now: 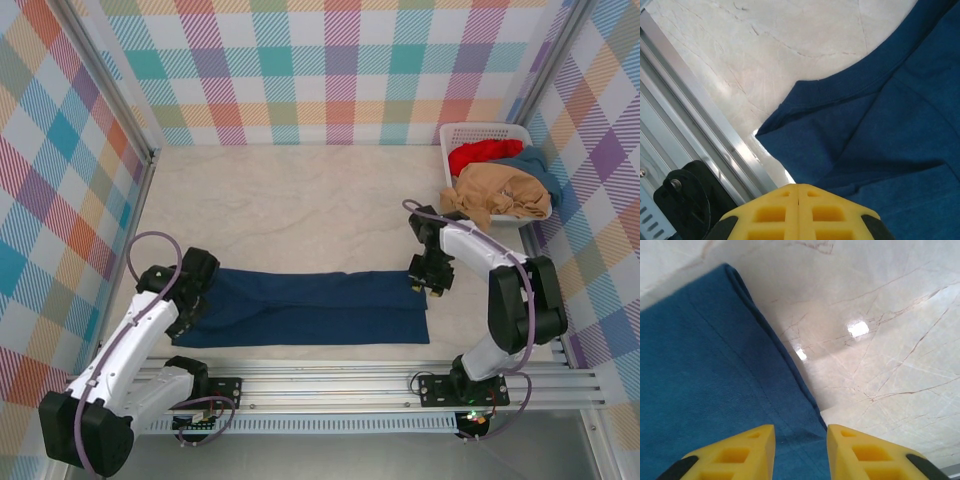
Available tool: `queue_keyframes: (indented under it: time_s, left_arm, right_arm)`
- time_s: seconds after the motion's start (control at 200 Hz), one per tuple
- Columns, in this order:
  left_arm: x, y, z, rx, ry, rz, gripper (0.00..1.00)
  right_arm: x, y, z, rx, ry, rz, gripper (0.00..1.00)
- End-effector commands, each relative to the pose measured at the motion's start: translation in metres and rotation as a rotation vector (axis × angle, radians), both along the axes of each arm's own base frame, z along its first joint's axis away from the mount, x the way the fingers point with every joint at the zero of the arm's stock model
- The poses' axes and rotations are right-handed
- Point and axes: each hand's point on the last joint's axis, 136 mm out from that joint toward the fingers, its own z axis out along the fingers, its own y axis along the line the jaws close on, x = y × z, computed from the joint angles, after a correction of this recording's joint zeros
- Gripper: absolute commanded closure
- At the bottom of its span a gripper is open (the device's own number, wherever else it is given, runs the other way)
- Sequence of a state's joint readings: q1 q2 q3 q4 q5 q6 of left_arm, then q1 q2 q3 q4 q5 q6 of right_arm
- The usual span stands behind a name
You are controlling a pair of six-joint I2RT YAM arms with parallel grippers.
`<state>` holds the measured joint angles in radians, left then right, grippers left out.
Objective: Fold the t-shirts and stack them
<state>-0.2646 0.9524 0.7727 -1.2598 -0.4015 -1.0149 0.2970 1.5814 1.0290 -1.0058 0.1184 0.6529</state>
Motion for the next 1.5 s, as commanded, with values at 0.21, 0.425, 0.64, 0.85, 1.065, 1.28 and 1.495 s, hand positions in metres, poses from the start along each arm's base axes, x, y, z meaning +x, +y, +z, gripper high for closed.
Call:
queue_keyframes:
  time_s: [0.21,0.425,0.64,0.85,1.065,1.28,1.495]
  left_arm:
    - [0.077,0.001,0.040,0.029,-0.093,-0.050,0.30]
    - [0.159,0.022,0.001,-0.133,-0.080,0.023,0.40]
    - [0.182,0.035,-0.038,-0.200,-0.031,0.100,0.47]
    - [0.186,0.039,-0.060,-0.186,0.029,0.108,0.59]
    - [0.200,0.047,-0.072,-0.197,0.040,0.087,1.00]
    - [0.232,0.063,-0.066,-0.209,-0.009,0.078,1.00]
    - [0.276,0.061,-0.056,-0.263,-0.062,0.035,1.00]
  right_arm:
    - [0.037,0.030,0.020,0.128,-0.159,0.056,0.67]
    - [0.064,0.019,-0.010,0.179,-0.187,-0.112,0.64]
    - [0.086,0.016,-0.017,0.164,-0.179,-0.143,0.61]
    - [0.084,0.011,-0.037,0.132,-0.113,-0.203,0.60]
    - [0.091,0.009,-0.044,0.110,-0.093,-0.217,0.89]
    - [0.116,0.007,-0.031,0.077,-0.129,-0.180,1.00]
    - [0.144,0.007,-0.027,0.051,-0.143,-0.154,1.00]
